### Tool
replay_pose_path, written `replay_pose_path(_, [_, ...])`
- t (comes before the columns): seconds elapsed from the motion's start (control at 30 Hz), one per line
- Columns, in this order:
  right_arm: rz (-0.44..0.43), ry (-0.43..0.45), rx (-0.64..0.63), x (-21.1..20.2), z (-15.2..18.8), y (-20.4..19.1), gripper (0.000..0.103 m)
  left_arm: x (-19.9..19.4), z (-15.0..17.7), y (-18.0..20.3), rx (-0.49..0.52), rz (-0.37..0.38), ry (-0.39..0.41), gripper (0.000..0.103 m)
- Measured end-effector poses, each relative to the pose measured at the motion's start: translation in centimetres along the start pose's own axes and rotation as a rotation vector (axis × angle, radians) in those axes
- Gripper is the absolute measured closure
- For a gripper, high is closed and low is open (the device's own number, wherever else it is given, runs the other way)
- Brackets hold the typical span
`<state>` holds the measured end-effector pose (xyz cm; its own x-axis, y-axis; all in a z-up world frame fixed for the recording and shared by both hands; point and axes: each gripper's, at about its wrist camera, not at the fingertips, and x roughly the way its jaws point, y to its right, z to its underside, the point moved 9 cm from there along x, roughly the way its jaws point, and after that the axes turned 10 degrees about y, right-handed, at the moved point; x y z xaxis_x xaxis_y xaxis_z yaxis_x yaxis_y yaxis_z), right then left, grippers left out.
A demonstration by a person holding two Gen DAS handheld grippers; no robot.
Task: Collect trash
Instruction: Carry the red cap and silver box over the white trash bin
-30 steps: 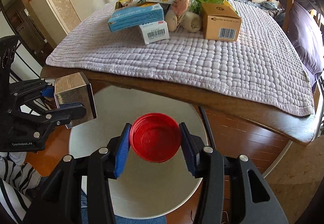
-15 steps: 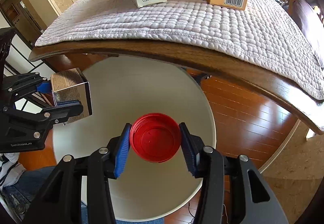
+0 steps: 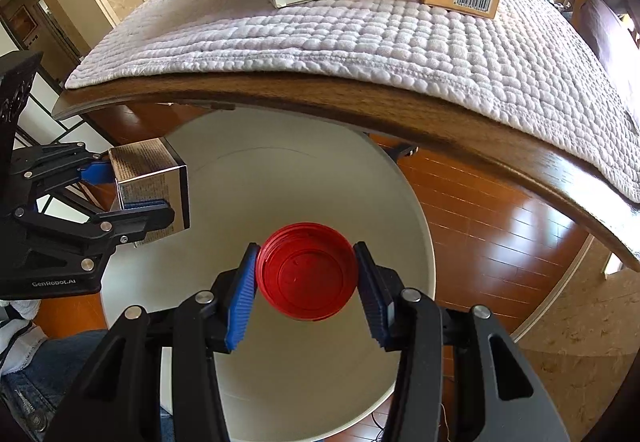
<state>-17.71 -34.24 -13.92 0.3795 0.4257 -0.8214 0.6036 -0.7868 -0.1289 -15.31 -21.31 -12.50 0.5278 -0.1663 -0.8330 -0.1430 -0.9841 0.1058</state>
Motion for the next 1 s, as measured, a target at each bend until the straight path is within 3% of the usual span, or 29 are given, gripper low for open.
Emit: replay_pose_path(1.0, [-0.004, -0.011, 0.009, 0.8, 0.3, 0.3, 0.056, 3.2, 1.4, 0.1, 0.017, -0.004, -0.033, 0.048])
